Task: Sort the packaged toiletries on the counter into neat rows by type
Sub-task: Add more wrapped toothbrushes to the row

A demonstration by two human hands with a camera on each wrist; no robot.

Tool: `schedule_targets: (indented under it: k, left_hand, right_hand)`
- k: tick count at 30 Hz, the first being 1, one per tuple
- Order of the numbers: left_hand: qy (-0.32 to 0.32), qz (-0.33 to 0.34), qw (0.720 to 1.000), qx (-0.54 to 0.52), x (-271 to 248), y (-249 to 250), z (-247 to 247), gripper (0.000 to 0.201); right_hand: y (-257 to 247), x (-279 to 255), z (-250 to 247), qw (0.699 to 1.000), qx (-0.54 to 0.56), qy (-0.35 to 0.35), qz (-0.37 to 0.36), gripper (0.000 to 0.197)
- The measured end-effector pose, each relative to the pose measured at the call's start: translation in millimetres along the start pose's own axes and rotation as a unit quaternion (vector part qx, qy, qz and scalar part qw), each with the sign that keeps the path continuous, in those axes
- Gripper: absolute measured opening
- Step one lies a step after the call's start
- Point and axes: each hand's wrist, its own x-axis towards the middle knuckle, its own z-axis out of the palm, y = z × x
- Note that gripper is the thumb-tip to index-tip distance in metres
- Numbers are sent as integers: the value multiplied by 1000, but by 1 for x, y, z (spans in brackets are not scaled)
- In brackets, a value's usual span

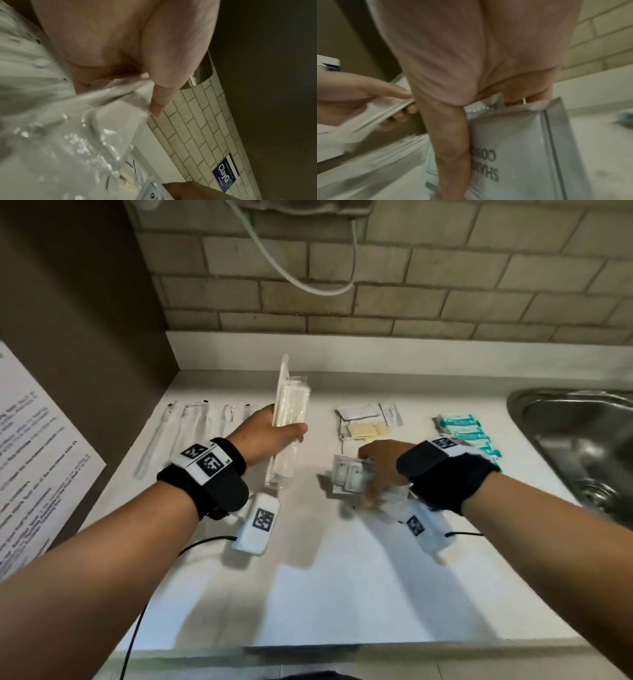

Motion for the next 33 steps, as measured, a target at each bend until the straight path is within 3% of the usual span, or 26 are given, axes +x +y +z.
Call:
schedule_targets:
  k: [3,7,10,13,16,19,20,21,22,25,33]
  left_hand:
    - [1,4,1000,-8,15,7,8,24]
    - [7,-6,1000,-15,29,13,17,27]
    - [-1,-13,1000,2,35,15,19,33]
    - [12,-22,1000,6,44,9,20,31]
    - [18,-28,999,0,50,4,21,23]
    - [26,-45,999,-13,55,-3,21,18]
    - [27,-57,998,-12,56,-5,21,19]
    - [27,-71,997,-6,58,-7,23,21]
    - [25,-90,996,8,60,-10,24,22]
    - [16,-138,990,38,65,-14,32,15]
    - [-22,-171,982,75,78,-14,48,6]
  right_hand:
    - [36,9,-14,998,-15,-19,57,37]
    - [51,20,-11,995,-24,-60,77,34]
    - [52,31,-3,990,-60,-88,93,47]
    - [55,47,-10,994,-48,-22,93,50]
    - [41,53,-23,996,-2,-19,89,51]
    - [21,66,-26,995,53,36,81,24]
    - [17,69,-25,992,68,58,93,22]
    - [17,75,-21,989,81,75,95,32]
    - [17,80,-19,986,100,81,107,35]
    - [12,83,-20,984,115,62,120,17]
    - [5,88,-23,978,143,78,131,26]
